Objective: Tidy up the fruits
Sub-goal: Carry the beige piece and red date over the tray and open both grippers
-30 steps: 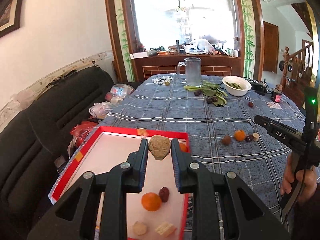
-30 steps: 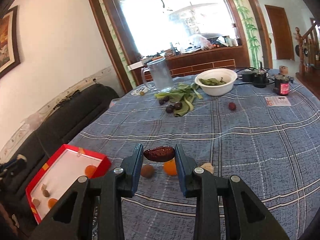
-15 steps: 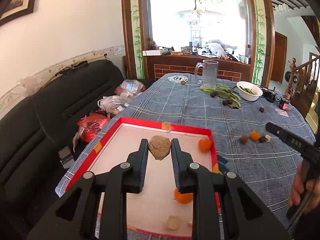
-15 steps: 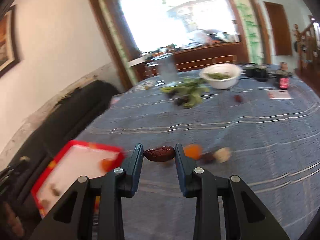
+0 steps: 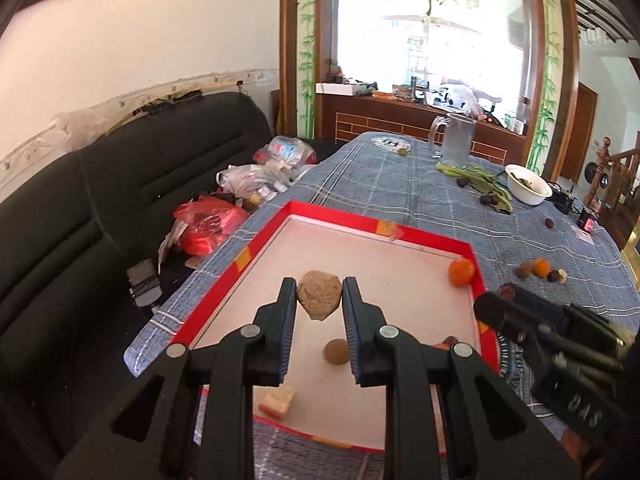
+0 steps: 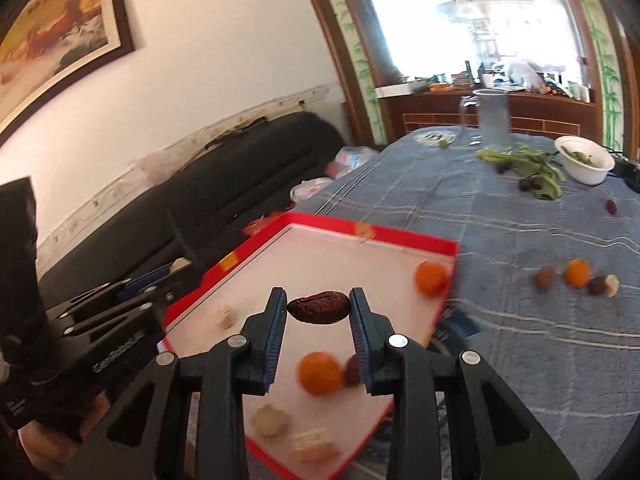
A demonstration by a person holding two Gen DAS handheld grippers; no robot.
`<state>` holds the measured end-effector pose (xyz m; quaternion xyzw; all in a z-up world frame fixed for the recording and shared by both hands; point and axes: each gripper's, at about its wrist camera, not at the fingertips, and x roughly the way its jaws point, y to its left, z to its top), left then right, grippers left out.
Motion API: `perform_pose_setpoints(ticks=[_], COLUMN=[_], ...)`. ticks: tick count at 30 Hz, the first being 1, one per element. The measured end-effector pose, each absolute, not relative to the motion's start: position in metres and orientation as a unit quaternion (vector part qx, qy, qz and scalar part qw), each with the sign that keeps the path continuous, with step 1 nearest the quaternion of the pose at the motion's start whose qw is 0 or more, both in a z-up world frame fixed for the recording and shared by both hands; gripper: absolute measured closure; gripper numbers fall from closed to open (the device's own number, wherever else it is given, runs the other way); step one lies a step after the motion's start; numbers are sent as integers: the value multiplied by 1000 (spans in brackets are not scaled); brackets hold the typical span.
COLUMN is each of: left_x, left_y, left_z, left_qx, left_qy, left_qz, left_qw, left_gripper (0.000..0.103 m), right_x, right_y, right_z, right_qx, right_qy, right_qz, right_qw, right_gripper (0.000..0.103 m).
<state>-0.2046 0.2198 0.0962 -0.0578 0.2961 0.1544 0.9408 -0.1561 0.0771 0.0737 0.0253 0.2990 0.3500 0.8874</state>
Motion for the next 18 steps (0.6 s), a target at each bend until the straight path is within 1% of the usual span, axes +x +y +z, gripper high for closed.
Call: perform_pose_setpoints(ticks=[18], left_x=[-196], left_y=[233], left_z=[69], left_qx=[-60], left_qy=[330], left_qz=[169], left_qw=[927], left_gripper=[78], right_x=[-173], right_y=[105], right_z=[44], right_qx=[-17], right_qy=[324], right_qz=[349], right_qw=[879], right_gripper=[72])
